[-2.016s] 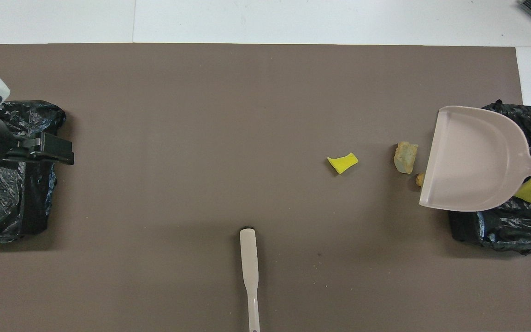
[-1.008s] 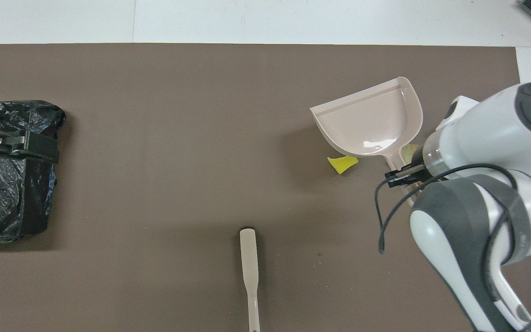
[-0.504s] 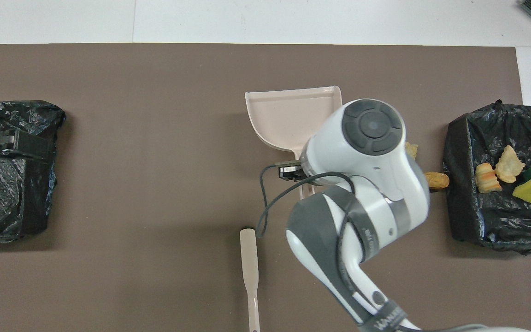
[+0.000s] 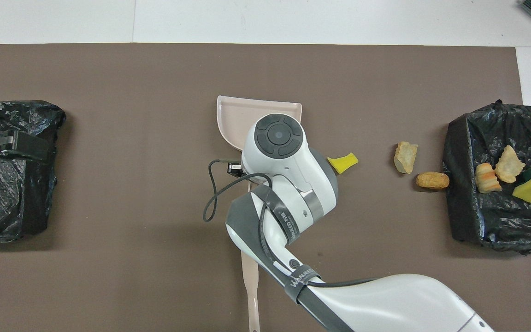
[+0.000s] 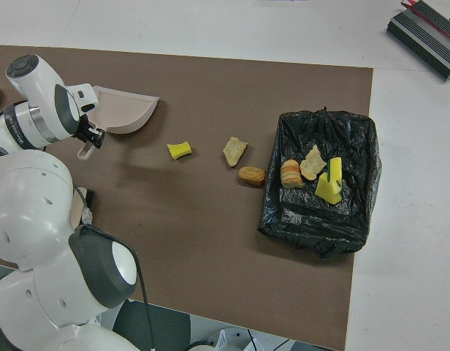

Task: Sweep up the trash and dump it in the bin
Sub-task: 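Set the dustpan down and open the right gripper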

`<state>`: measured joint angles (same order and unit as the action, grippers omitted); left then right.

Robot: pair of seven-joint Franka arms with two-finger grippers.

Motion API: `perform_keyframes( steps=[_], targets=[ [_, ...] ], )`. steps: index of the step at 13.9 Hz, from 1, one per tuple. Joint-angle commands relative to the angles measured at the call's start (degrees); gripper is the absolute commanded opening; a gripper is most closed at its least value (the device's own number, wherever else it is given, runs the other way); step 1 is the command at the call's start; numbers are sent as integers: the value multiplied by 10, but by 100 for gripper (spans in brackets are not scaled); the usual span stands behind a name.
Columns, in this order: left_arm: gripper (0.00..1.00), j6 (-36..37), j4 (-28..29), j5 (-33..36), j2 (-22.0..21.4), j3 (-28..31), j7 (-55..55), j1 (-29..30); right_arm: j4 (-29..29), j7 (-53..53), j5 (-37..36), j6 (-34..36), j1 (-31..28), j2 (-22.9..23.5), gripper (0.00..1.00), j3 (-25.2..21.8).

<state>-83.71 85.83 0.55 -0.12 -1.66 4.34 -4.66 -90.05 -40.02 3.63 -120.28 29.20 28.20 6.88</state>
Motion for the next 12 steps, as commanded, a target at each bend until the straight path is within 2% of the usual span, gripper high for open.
perform_keyframes(
  steps=[1, 2, 5, 8, 12],
  targets=[
    [100, 12, 2, 8, -7, -4, -6, 12, 18, -12, 5, -15, -3, 12, 68, -2],
    [100, 12, 2, 8, -7, -4, -6, 11, 18, -8, 0, -16, -3, 11, 100, -2],
    [100, 10, 2, 6, -7, -4, -6, 11, 19, -3, 1, -16, 1, 5, 100, -2],
    [100, 11, 2, 5, -7, -4, -6, 11, 11, -2, 7, -2, -5, -31, 100, -2],
    [100, 17, 1, 5, -9, -5, -4, 12, -67, -16, 13, 4, 9, -108, 100, -1]
  ],
)
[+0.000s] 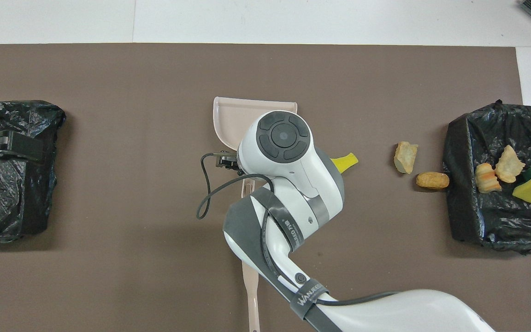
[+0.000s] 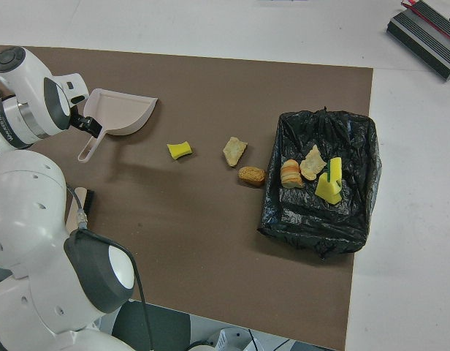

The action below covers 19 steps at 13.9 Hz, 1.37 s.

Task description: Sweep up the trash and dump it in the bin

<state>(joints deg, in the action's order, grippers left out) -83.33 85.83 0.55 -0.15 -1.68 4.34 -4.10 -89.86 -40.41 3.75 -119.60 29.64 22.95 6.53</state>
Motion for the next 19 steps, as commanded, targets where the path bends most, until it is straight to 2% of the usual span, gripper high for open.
perform_keyframes(
  steps=[1, 8, 13, 17, 19],
  targets=[
    [100, 20, 1, 5, -11, -5, -3, 7, -99, -12, 12, -3, 14, -77, 100, 1],
    [100, -1, 8, -8, -9, -12, 22, -5, -248, -70, 12, -15, 64, -185, 100, 1],
    [100, -30, 8, -7, 7, -14, 44, -40, -356, -85, 13, -29, 116, -260, 100, 3],
    [100, -90, 4, -3, 63, -14, 73, -99, -396, -99, 40, -33, 148, -257, 100, 3],
    [100, -120, 4, -4, 91, -14, 84, -123, -417, -99, 65, -55, 158, -253, 100, 3]
  ],
)
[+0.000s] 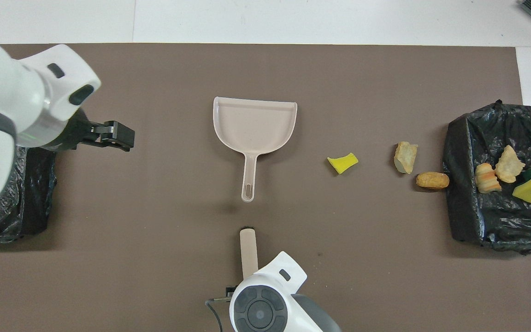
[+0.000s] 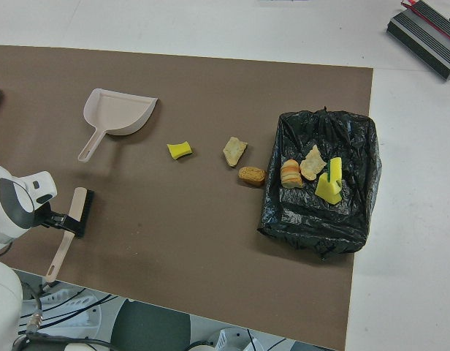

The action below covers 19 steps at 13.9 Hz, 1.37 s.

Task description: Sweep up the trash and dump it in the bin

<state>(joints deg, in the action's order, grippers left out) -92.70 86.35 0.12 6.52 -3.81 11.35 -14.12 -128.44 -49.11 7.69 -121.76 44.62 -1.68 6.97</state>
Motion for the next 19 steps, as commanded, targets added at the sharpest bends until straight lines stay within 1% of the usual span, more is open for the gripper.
perform_keyframes(
  steps=[1, 3, 5, 6, 8, 10, 12, 14, 15, 17, 18, 19],
  targets=[
    [100, -37, -2, 1, 38, 7, 37, -36, -42, -15, 42, -51, 19, -4, 100, -1],
    [100, -60, -1, -2, 64, 7, 65, -57, -45, -14, 49, -61, 26, 5, 100, -1],
    [100, -91, 2, -3, 84, 7, 91, -87, -45, -11, 49, -61, 30, 9, 91, -1],
    [100, -99, 3, -4, 98, 7, 113, -109, -45, -8, 49, -60, 31, 9, 90, 0],
    [100, -122, 10, -8, 117, 6, 142, -140, -45, -7, 49, -59, 35, 10, 77, -1],
    [100, -161, 53, -16, 119, 6, 174, -173, -45, -5, 58, -60, 36, 10, 66, 0],
    [100, -209, 106, -16, 112, 6, 204, -205, -45, 20, 91, -61, 42, 10, 66, -1],
    [100, -244, 146, -16, 109, 6, 241, -226, -45, 26, 94, -58, 43, 10, 66, -1],
    [100, -268, 163, -16, 113, 6, 260, -236, -45, 26, 94, -53, 44, 9, 63, -1],
    [100, -308, 178, -16, 126, 6, 264, -240, -45, 24, 94, -52, 49, 8, 55, -1],
    [100, -309, 177, -10, 130, 6, 260, -234, -45, 24, 94, -52, 49, 8, 55, -1],
    [100, -307, 175, -5, 131, 6, 257, -233, -45, 25, 94, -51, 49, 8, 52, -1]
  ],
)
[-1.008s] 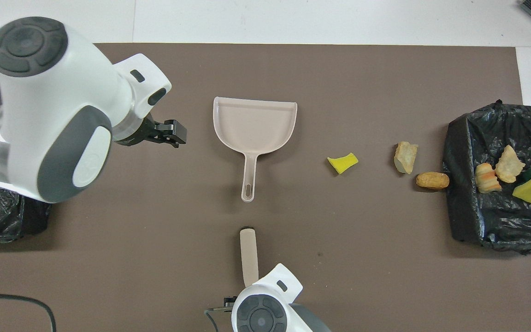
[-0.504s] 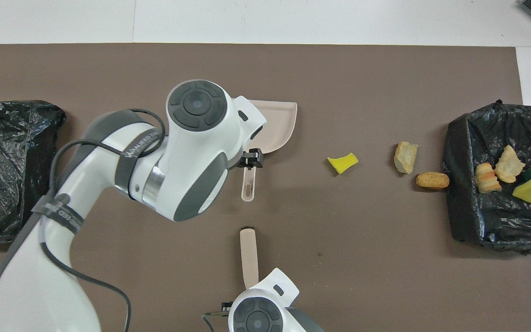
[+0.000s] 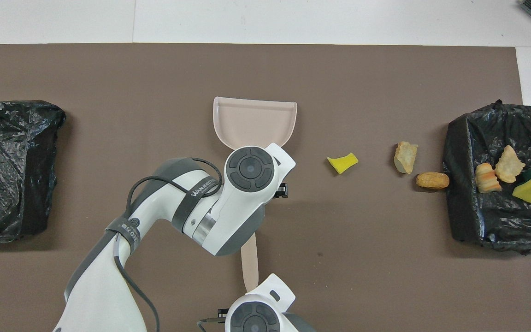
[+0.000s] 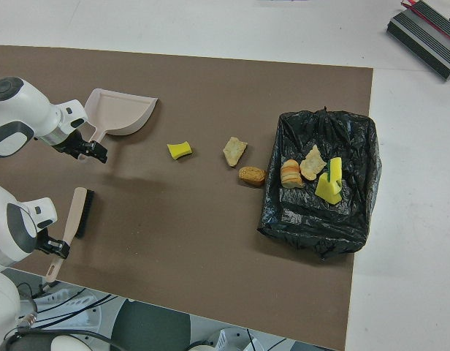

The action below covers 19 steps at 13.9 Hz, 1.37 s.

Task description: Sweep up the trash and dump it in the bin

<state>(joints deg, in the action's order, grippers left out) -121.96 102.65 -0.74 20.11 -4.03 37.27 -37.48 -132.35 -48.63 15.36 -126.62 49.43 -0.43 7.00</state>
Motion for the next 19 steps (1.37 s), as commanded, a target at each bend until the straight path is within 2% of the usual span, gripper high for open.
perform_keyframes(
  steps=[1, 2, 3, 5, 6, 10, 12, 13, 16, 19],
  targets=[
    [100, -13, 11, 7, -5, 9, -3, 0, -6, 21, 18, -1, 1, -4, 48, -1],
    [100, -12, 10, 7, -5, 9, -4, 0, -6, 21, 18, 1, 1, -3, 46, -1],
    [100, -13, 10, 7, -5, 9, -5, 0, -6, 21, 18, 2, 1, -3, 37, -1],
    [99, -11, 8, 7, -5, 9, -9, 0, -5, 20, 18, 13, 1, -2, 8, -1],
    [89, -10, 8, 7, -6, 10, -9, 1, -1, 18, 18, 16, 1, 2, 0, -1],
    [62, -2, 2, 7, -9, 13, -12, 3, 7, 4, 18, 43, -15, 3, 0, -3],
    [39, -2, 1, 7, -8, 13, -14, 4, 9, -19, 18, 52, -28, -3, 0, -4],
    [33, -2, 0, 7, -7, 13, -16, 11, 9, -19, 18, 65, -33, -6, 0, -6],
    [0, -2, 1, 7, -7, 13, -42, 14, 9, -8, 13, 116, -70, -25, 0, -7],
    [0, -1, 0, 7, -11, 13, -51, 26, 9, 48, 6, 169, -121, -54, 0, -7]
  ],
)
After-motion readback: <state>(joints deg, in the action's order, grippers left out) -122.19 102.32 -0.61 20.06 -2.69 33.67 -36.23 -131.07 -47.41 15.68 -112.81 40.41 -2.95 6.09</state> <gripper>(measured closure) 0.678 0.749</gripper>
